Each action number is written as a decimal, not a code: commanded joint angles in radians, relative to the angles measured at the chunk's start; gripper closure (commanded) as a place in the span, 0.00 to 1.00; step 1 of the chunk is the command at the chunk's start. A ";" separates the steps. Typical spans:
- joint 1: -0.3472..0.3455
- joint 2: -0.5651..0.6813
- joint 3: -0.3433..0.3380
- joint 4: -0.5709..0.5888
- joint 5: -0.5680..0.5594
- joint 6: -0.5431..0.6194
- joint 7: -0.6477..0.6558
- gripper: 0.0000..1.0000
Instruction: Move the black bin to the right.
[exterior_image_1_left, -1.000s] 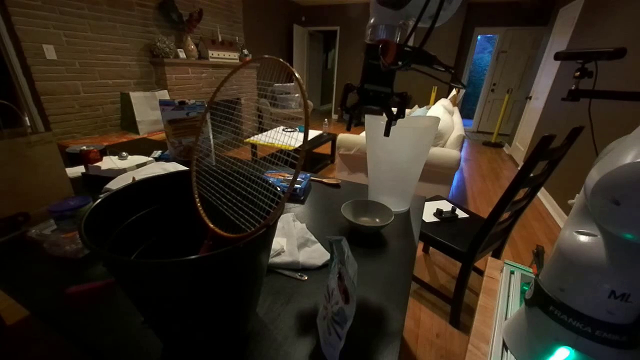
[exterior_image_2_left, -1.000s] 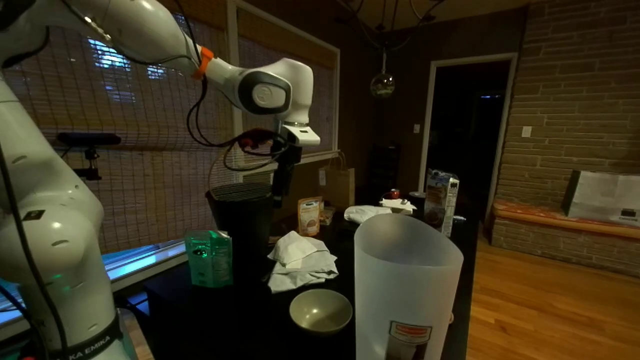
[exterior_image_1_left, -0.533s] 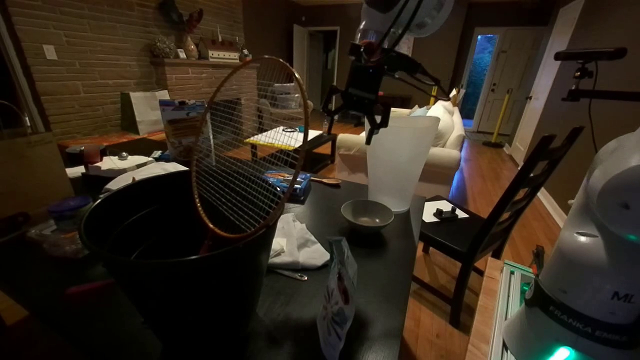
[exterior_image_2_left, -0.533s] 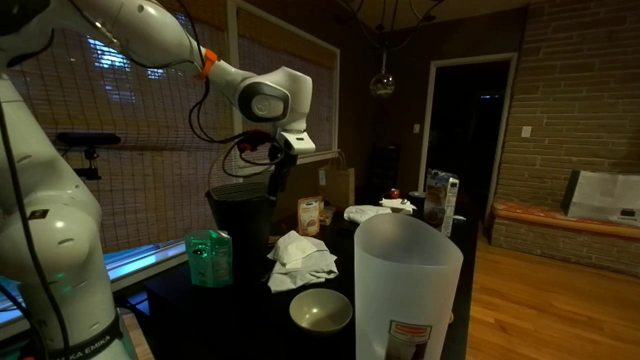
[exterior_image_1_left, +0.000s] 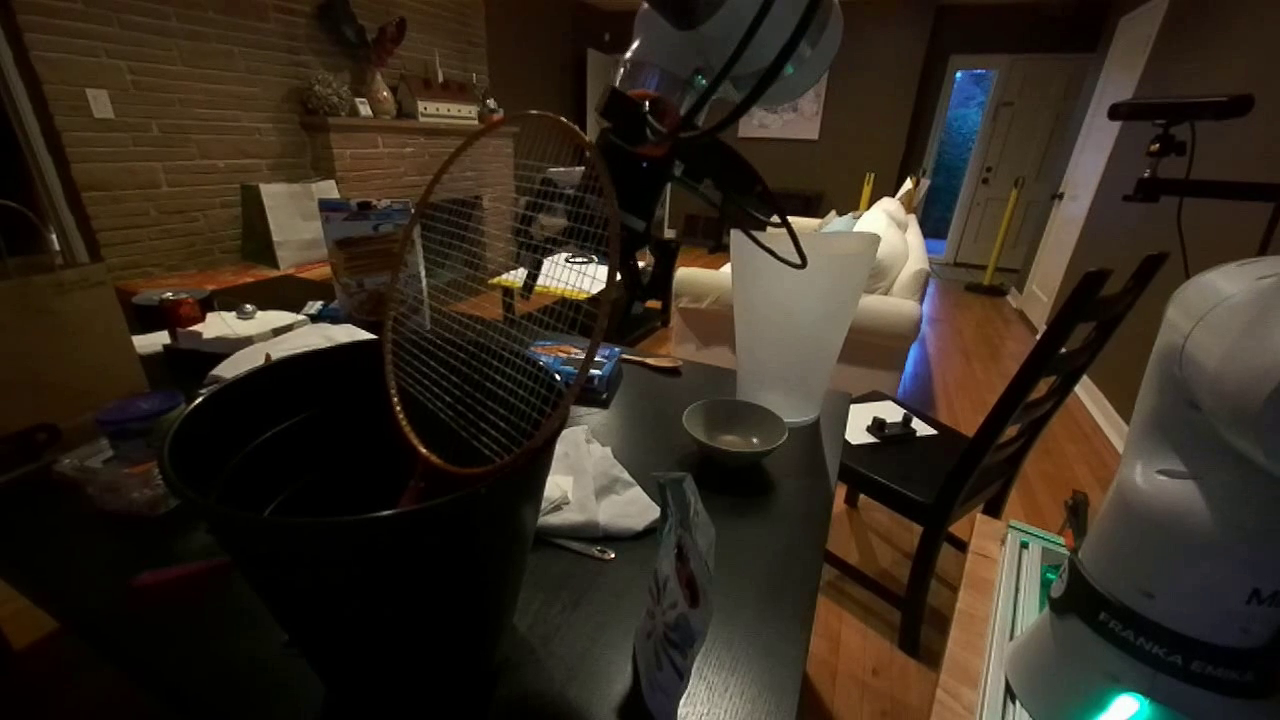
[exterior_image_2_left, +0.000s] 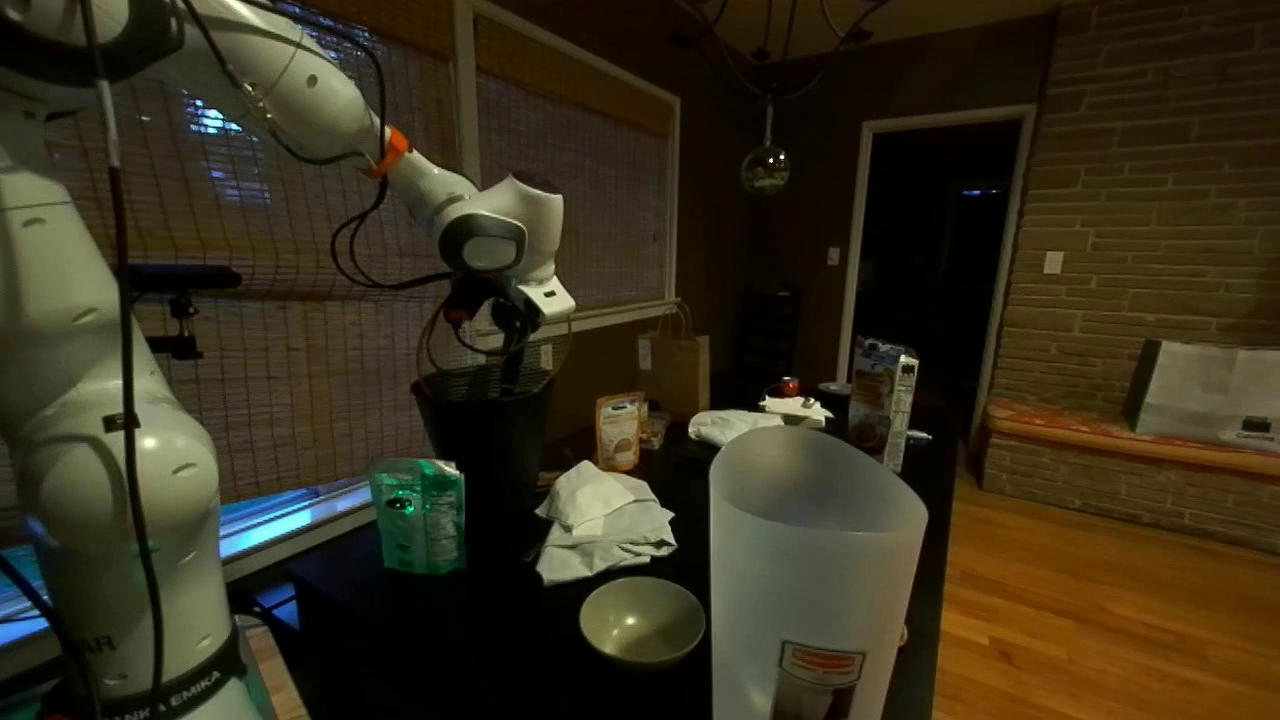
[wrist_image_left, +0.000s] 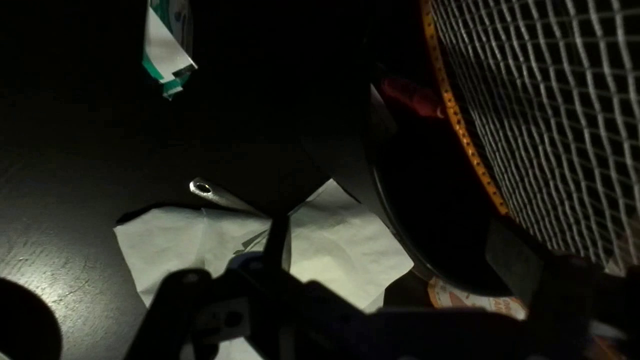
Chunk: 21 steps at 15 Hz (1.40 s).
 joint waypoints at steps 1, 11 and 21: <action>0.001 0.005 0.000 0.002 -0.001 -0.002 -0.008 0.00; 0.020 0.078 -0.109 -0.020 0.537 -0.006 -0.567 0.00; -0.034 0.201 -0.110 -0.027 0.616 -0.109 -0.663 0.00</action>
